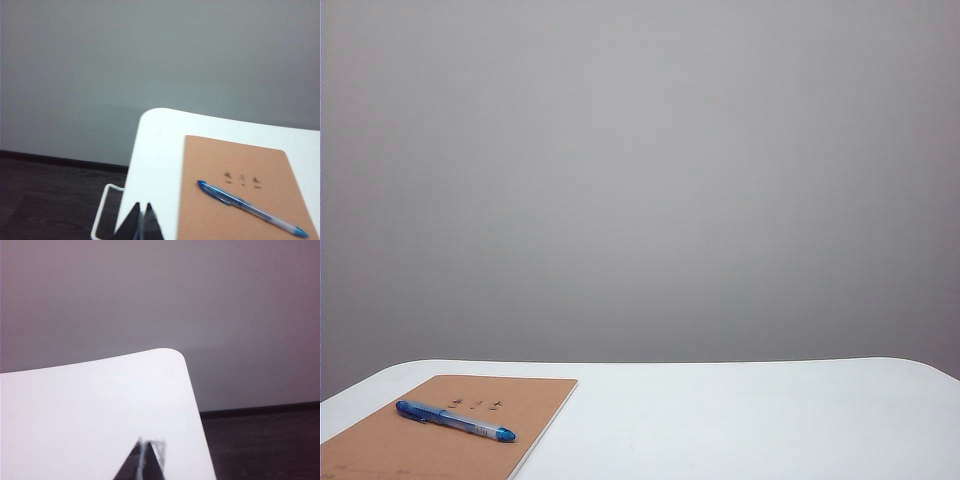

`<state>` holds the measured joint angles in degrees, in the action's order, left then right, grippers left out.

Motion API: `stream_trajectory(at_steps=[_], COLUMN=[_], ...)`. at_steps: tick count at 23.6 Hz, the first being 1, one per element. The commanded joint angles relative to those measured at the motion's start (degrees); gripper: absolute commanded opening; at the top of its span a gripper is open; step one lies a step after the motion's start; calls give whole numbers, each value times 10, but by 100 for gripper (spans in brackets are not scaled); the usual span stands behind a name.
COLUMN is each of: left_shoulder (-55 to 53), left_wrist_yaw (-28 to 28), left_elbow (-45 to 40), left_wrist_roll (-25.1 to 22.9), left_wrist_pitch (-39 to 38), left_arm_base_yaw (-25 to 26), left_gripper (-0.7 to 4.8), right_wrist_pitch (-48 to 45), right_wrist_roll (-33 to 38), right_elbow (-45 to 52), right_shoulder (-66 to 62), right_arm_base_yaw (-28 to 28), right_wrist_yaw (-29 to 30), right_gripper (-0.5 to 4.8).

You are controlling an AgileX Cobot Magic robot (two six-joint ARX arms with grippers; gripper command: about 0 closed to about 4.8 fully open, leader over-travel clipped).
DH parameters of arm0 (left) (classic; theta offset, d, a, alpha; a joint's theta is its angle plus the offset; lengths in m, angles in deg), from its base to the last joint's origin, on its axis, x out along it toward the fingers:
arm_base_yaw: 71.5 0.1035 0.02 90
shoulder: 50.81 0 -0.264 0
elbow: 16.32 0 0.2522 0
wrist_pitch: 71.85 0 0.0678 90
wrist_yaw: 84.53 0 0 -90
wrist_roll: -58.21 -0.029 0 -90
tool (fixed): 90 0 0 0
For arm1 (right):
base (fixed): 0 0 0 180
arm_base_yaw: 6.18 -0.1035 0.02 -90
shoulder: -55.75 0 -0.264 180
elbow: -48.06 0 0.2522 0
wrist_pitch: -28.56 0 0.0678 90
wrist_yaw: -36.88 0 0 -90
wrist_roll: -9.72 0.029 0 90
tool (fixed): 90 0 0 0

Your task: Pick up a pen on the table and place it on the notebook.

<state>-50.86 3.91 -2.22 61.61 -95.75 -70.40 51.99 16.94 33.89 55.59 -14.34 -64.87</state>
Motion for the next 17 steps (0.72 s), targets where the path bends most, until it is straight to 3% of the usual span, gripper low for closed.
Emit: stream_trajectory(at_steps=[1, 17], left_shoulder=[0, 0], left_wrist_yaw=[-6, -7], left_elbow=[0, 0], left_wrist_roll=[7, 0], left_wrist_pitch=[-5, -5], left_arm_base_yaw=[1, 1], left_gripper=[-5, -5], right_wrist_pitch=[-4, -5], right_wrist_roll=[3, 3], right_elbow=[3, 3], right_shoulder=[0, 0], right_arm_base_yaw=[0, 0], right_wrist_yaw=[1, 1], right_gripper=[-5, -5])
